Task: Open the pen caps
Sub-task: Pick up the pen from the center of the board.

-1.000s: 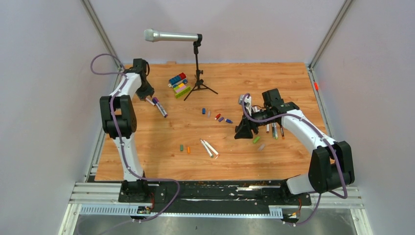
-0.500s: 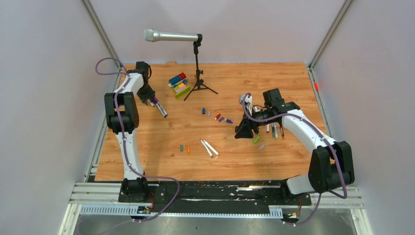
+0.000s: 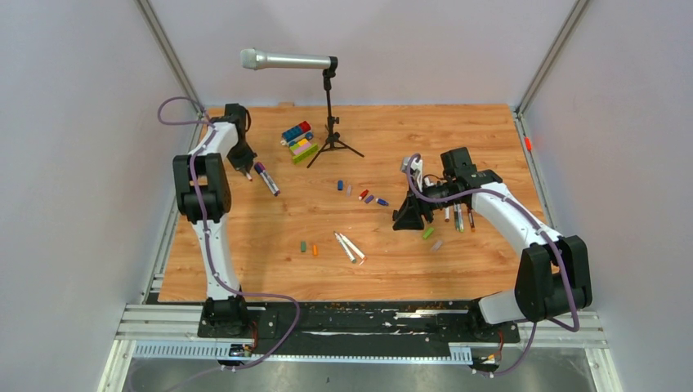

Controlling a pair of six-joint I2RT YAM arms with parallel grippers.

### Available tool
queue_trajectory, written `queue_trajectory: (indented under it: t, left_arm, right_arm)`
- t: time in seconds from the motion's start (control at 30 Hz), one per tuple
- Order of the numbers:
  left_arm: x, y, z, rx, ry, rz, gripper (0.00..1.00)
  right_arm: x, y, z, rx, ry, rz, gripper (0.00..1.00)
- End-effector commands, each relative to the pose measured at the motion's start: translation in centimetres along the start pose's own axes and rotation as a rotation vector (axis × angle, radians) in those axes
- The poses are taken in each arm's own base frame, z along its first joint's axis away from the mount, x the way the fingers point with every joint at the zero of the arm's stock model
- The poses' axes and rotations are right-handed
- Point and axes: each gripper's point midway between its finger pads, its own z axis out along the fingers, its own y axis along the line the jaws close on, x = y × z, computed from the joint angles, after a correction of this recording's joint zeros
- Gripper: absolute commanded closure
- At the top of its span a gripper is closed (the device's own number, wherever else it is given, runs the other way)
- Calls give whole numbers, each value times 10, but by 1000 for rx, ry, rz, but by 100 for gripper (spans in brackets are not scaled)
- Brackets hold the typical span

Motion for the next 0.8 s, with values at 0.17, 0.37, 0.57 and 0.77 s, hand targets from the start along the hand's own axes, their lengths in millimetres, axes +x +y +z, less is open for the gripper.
queue_trajectory:
  t: [0.17,0.37,0.57,0.77]
  left_arm:
    - [-24,32,-93,98,-251,75,100]
    - [42,1,-156,620,-384,182,100]
    - [105,-34,-244,1263,-514,170,100]
    - [181,-38,-304,1602,-549,180,100]
  right_arm:
    - [-13,17,-5,-69,-66,-88,55]
    - [-17,38,-8,-150,-122,-159,55]
    - [-9,72,-8,-280,-241,-264,55]
    - [-10,88,-11,-325,-314,-303,53]
